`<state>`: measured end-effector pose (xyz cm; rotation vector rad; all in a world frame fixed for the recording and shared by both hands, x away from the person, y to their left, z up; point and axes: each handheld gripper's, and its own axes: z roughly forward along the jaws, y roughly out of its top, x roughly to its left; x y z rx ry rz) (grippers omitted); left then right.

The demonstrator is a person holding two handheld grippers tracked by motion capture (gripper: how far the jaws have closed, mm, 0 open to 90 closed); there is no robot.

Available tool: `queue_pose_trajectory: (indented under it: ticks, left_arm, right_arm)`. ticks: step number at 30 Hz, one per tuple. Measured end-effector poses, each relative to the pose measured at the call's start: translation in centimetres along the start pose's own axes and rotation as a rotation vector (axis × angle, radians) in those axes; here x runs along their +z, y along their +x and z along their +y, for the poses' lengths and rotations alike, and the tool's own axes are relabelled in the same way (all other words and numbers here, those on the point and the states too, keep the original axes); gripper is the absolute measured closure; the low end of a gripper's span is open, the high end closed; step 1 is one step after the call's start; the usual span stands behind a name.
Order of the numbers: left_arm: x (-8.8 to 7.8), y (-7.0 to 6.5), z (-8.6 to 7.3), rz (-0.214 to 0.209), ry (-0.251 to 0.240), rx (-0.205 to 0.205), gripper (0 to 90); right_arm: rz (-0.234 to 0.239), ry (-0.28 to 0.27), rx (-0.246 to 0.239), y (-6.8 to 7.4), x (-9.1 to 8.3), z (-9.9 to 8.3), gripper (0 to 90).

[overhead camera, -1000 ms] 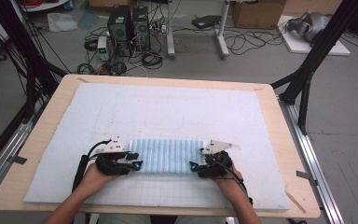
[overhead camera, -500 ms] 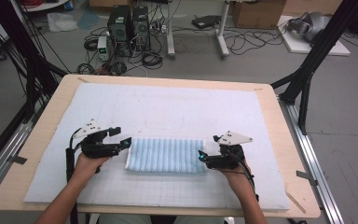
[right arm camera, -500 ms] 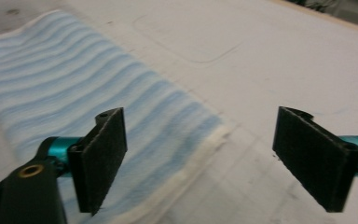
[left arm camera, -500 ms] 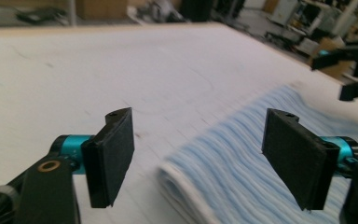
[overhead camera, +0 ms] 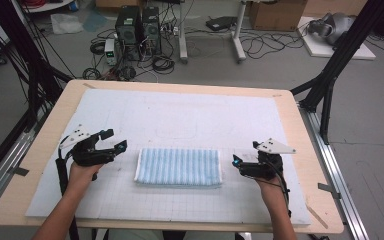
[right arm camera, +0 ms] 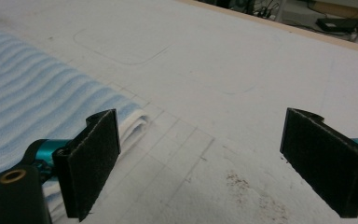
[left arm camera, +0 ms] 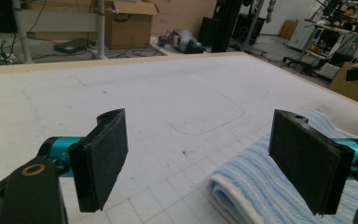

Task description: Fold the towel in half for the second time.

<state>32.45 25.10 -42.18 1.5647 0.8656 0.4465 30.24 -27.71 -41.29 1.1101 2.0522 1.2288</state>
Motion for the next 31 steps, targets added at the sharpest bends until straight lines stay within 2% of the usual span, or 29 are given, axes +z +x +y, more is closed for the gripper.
queue_pose_trajectory:
  ticks: [5, 11, 31]
  left_arm:
    - [-0.8, 0.2, -0.3, 0.018, 0.004, 0.016, 21.1]
    - [-1.2, 0.2, -0.6, 0.024, 0.013, 0.031, 21.6]
    - [-1.3, 0.1, -0.8, 0.033, 0.031, 0.046, 23.0]
  right_arm:
    - [-0.026, -0.015, 0.037, -0.8, -0.6, -0.2, 11.1]
    - [-0.056, -0.03, 0.046, -1.0, -1.0, -0.2, 11.0]
    - [-0.049, -0.03, 0.044, -0.9, -0.7, -0.1, 11.0]
